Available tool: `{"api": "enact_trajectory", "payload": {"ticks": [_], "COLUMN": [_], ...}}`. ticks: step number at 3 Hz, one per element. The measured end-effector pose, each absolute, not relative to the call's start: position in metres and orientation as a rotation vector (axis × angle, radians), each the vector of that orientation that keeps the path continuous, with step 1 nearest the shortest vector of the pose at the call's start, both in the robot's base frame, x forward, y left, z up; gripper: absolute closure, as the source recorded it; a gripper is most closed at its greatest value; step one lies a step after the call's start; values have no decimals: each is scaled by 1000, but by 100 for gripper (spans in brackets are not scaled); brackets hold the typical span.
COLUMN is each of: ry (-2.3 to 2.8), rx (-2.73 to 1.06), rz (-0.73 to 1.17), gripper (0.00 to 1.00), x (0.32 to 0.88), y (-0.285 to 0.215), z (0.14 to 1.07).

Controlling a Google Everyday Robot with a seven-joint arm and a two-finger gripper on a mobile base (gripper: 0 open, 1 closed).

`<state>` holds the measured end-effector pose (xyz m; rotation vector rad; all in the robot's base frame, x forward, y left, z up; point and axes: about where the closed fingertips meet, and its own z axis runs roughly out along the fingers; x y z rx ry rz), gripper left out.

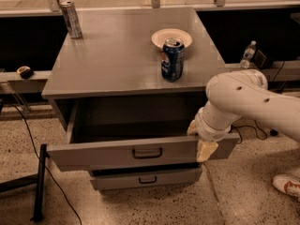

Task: Open top drawer

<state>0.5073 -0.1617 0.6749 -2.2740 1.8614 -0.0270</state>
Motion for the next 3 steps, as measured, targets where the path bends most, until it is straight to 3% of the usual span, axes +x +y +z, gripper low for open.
{"api": "enact_trajectory", "payload": {"ticks": [2,3], "ry": [1809,1742], "rx": [-2263,-2213], "rz": [-117,-244], "gripper": [37,32], "x": [498,506], "y": [-159,-149], "z": [724,801]}}
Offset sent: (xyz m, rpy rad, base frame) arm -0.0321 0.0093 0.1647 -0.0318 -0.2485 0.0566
